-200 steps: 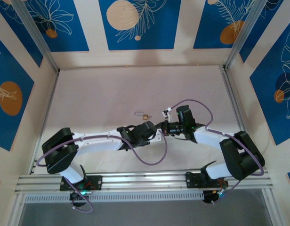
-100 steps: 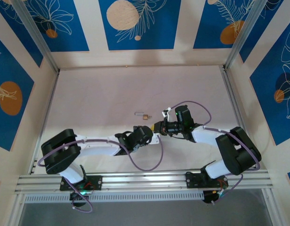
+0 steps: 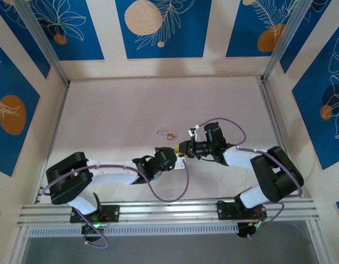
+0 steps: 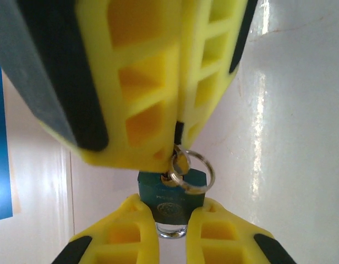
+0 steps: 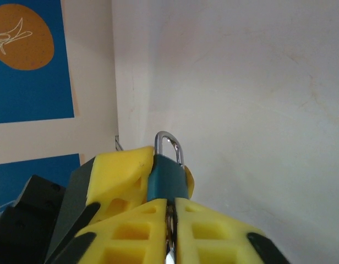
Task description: Unlock with the key
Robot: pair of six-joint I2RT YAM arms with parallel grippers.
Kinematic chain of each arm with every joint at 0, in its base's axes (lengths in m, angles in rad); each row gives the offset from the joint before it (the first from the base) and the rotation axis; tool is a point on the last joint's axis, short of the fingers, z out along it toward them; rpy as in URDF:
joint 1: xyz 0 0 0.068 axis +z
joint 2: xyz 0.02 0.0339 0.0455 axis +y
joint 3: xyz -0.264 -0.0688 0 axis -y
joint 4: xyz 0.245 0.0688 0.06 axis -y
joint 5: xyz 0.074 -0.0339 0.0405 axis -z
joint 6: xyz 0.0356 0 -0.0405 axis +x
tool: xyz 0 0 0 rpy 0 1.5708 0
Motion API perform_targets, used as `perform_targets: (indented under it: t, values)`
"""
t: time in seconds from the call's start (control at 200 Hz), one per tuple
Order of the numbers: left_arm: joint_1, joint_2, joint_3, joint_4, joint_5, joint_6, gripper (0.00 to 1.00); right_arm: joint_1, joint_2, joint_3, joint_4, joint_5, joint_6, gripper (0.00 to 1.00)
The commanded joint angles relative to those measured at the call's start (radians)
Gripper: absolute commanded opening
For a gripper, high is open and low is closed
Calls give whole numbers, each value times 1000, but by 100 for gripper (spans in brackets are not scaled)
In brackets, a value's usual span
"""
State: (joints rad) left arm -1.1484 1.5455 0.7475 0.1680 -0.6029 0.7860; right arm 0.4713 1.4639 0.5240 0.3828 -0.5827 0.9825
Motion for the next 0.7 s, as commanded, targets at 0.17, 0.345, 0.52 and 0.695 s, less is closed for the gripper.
perform_targets:
  t: [0.17, 0.345, 0.52, 0.695]
  values:
    - [17, -71, 123, -116, 165, -192, 2, -14, -108, 33, -299, 36, -168, 37]
    - [49, -61, 166, -257, 257, -253, 2, -32, -134, 24, -328, 35, -216, 42]
    - [64, -50, 191, -324, 312, -282, 2, -37, -162, 15, -332, 31, -257, 45]
    - [76, -34, 218, -387, 352, -292, 2, -39, -199, -11, -323, 36, -275, 46]
